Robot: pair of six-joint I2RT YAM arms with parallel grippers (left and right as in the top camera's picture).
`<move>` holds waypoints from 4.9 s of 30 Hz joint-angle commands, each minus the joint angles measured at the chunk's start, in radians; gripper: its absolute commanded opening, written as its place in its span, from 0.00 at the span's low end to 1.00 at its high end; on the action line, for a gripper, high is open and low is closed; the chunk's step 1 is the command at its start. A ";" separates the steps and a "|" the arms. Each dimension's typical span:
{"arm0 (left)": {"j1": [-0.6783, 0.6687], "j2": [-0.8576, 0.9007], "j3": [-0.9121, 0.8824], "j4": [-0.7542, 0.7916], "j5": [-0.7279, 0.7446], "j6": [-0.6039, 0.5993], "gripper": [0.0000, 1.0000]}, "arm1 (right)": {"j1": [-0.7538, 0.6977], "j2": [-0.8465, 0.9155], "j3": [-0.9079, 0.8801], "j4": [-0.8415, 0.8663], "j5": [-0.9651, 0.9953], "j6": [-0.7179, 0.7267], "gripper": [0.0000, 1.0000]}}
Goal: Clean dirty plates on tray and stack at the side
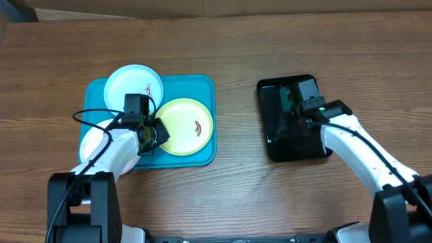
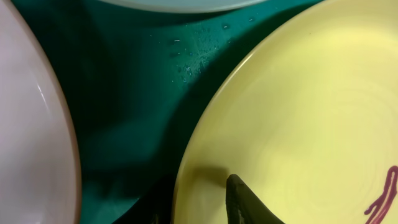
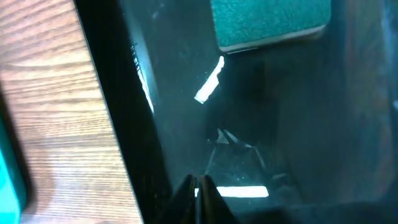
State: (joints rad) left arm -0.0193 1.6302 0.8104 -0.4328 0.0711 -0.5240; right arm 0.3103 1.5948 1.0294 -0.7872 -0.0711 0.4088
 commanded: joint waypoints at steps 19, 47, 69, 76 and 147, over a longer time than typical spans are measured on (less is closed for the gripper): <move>-0.002 0.025 -0.005 -0.003 0.008 0.001 0.31 | 0.099 0.110 0.018 0.156 -0.065 0.172 0.04; -0.002 0.025 -0.005 0.000 0.008 0.001 0.31 | 0.110 0.122 0.018 0.229 -0.161 0.239 0.04; -0.002 0.025 -0.005 0.012 0.034 0.005 0.32 | 0.187 0.122 0.018 0.240 -0.160 0.237 0.09; -0.002 0.025 -0.005 0.012 0.034 0.005 0.32 | 0.156 0.122 0.056 0.250 -0.128 0.127 0.31; -0.002 0.025 -0.005 0.015 0.034 0.005 0.34 | 0.188 0.394 0.245 0.431 0.173 0.010 0.07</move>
State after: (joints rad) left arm -0.0193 1.6325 0.8104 -0.4171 0.0937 -0.5236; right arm 0.4973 1.9816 1.2785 -0.3748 0.1577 0.4149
